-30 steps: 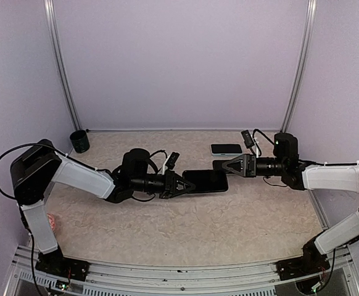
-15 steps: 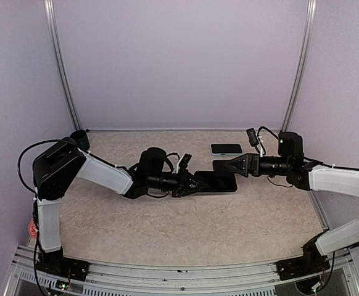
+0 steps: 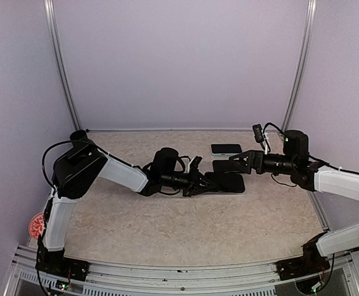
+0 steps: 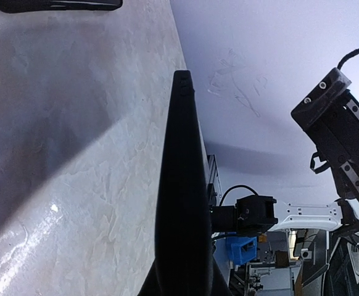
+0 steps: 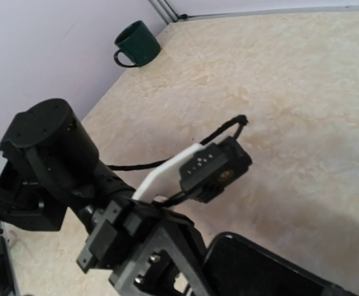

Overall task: Put the phone into the phone case
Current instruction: Place the phone with the phone case at the center of the board.

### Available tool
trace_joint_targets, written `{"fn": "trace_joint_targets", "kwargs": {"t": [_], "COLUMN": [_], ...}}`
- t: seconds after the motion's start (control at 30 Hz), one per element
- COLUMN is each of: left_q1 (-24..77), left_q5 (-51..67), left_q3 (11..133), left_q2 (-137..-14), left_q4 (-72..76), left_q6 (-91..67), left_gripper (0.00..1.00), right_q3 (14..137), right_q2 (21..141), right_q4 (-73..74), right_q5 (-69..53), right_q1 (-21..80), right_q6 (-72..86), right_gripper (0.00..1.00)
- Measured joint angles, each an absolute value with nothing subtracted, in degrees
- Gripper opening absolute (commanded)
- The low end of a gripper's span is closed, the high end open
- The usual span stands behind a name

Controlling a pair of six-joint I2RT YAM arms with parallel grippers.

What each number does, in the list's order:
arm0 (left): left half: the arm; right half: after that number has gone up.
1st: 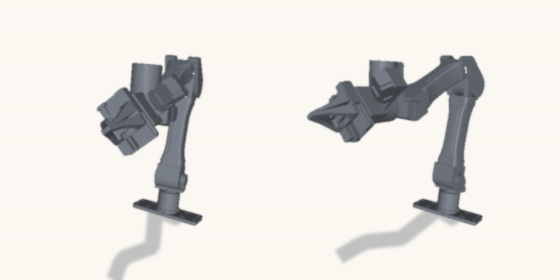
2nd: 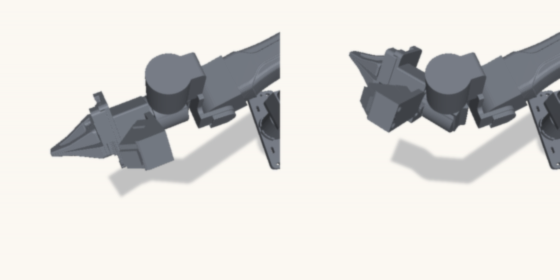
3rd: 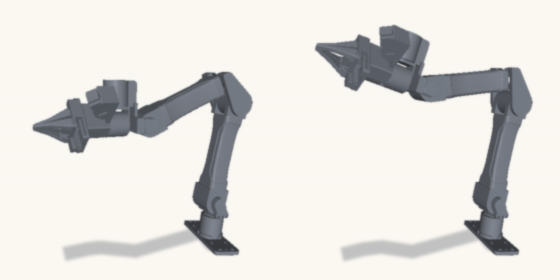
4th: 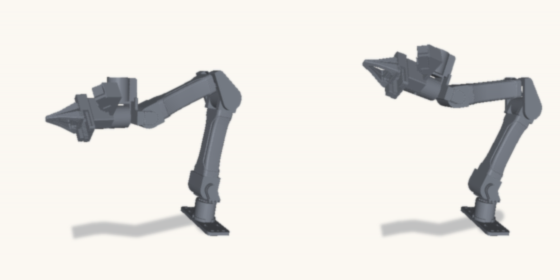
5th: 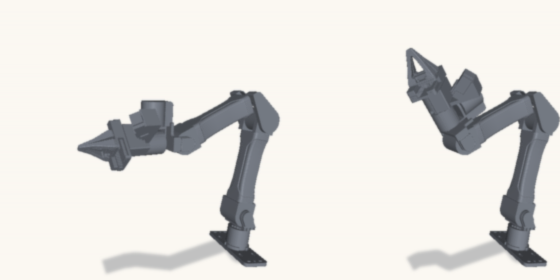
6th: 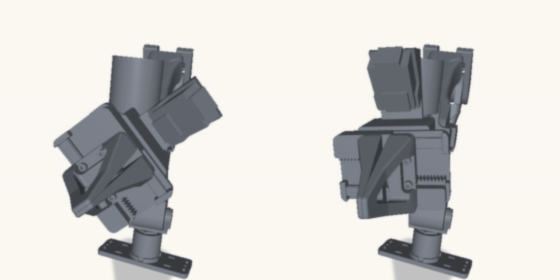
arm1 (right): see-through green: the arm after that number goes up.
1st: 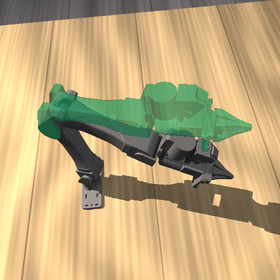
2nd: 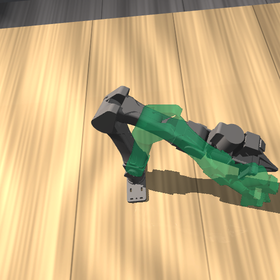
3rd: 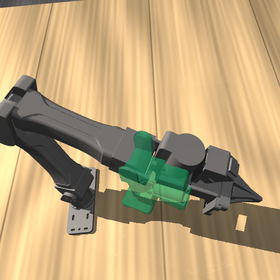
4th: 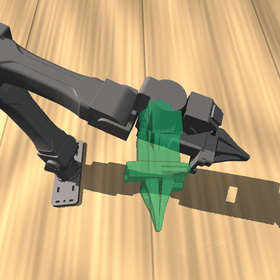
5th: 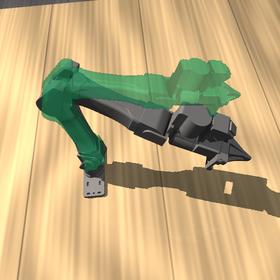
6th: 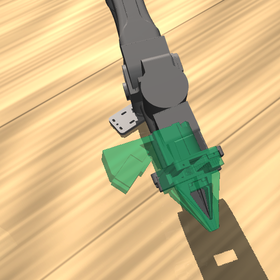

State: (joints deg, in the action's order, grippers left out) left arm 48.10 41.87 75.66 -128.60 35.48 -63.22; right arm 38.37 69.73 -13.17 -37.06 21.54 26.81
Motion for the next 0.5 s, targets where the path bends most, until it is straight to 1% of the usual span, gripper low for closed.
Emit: {"fn": "trace_joint_targets", "kwargs": {"t": [0.5], "left_q1": [49.6], "left_q5": [42.3], "left_q3": [85.6], "left_q2": [-138.1], "left_q4": [35.5], "left_q6": [-70.2], "left_gripper": [0.00], "right_q3": [37.9], "right_q2": [69.5], "right_q4": [-12.5], "right_q5": [-34.9], "right_q1": [21.5], "right_q6": [26.6], "right_gripper": [1.00]}}
